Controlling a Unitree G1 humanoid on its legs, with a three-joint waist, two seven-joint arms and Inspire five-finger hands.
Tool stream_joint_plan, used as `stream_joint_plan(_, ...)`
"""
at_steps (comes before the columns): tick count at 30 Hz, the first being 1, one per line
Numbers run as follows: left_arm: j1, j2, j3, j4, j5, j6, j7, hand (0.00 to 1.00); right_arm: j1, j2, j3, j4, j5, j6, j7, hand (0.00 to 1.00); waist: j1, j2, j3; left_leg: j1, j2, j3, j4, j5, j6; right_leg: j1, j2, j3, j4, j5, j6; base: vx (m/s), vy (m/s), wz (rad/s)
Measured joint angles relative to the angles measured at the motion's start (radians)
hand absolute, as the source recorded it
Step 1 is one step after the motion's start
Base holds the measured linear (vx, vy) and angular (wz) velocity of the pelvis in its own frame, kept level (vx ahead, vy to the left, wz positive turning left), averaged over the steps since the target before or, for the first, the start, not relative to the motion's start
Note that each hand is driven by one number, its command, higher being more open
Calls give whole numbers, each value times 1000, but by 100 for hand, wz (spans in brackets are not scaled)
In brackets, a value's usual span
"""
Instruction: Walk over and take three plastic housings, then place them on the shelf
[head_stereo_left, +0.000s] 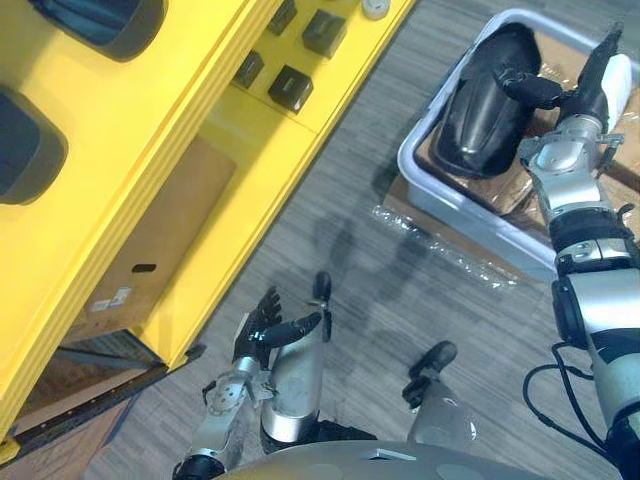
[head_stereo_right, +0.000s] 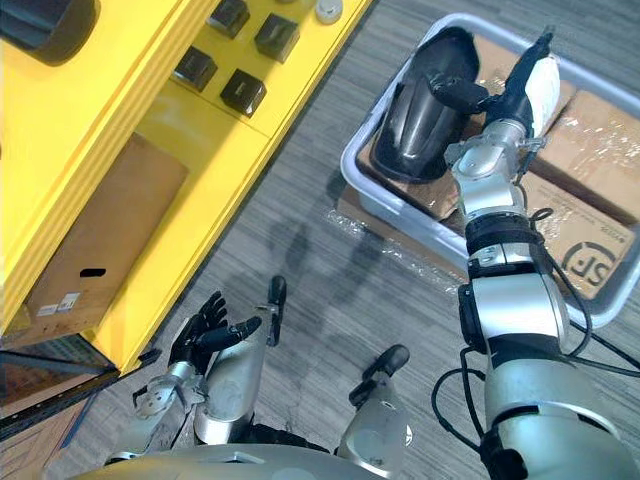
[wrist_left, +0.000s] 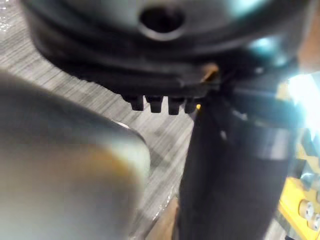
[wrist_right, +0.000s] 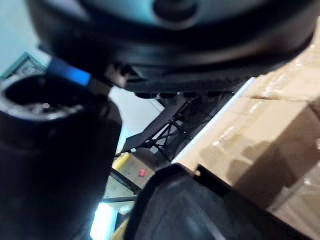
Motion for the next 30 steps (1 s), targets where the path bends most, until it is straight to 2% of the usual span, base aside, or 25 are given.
stream_joint_plan(4,-24,-2,-13,24,-35,-23,-2,100,-27,-25,8,109,43,116,0,100,31,11,8,-29,0,-5,0,8,7,-29,-1,-3,8,0,0,-44,20,4)
stream_joint_plan(6,-25,-2,-21,32,-53,-40,-1,100,-30,-25,9,128,43,139,-22,100,37,13,9,-31,-1,-6,0,8,7,-34,-4,-3,15,-1,-1,0,0,0)
stream_joint_plan(7,-30,-2,-29,37,-54,-43,-1,100,-45,-30,8,128,43,151,-31,0,42,22,13,-31,-1,-7,0,8,7,-36,-5,-5,22,-3,-3,0,0,0)
stream_joint_plan(10,-48,-2,-48,59,-85,-50,-1,100,-61,-40,9,130,41,191,-38,0,45,39,20,-35,-4,-10,-1,10,9,-39,-9,-10,29,-8,-3,-43,12,3)
stream_joint_plan(12,-53,-3,-50,66,-88,-55,-3,100,-62,-43,22,130,30,217,-38,0,46,41,21,-42,-5,-13,-2,12,10,-49,-13,-12,42,-15,-3,-47,14,6)
stream_joint_plan(14,-54,-3,-50,70,-97,-58,-9,100,-64,-101,39,134,-8,244,0,0,47,41,21,-45,-16,-21,-15,19,13,-53,-24,-24,54,-22,-1,-45,16,16)
stream_joint_plan(17,-56,-3,-48,84,-105,-67,-18,100,-74,-176,40,154,-26,251,82,0,47,41,21,-44,-24,-28,-29,31,14,-53,-29,-33,58,-24,0,-63,12,15)
stream_joint_plan(23,-57,-2,-42,102,-118,-88,-30,100,-66,-190,50,171,-136,250,142,0,38,38,22,-14,-20,-21,-56,49,9,-42,-27,-29,62,-26,-5,-31,-8,-4)
stream_joint_plan(26,-55,0,-23,105,-118,-86,-32,100,-24,-147,42,200,-131,242,204,0,21,20,25,14,-13,-13,-64,48,8,-22,-23,-29,71,-35,-11,-3,-9,-1)
stream_joint_plan(30,-39,4,29,86,-209,-77,-51,100,60,-72,15,141,-129,156,175,0,-13,-22,36,42,2,8,-73,46,3,-16,-20,-14,75,-38,-16,-16,-16,-14)
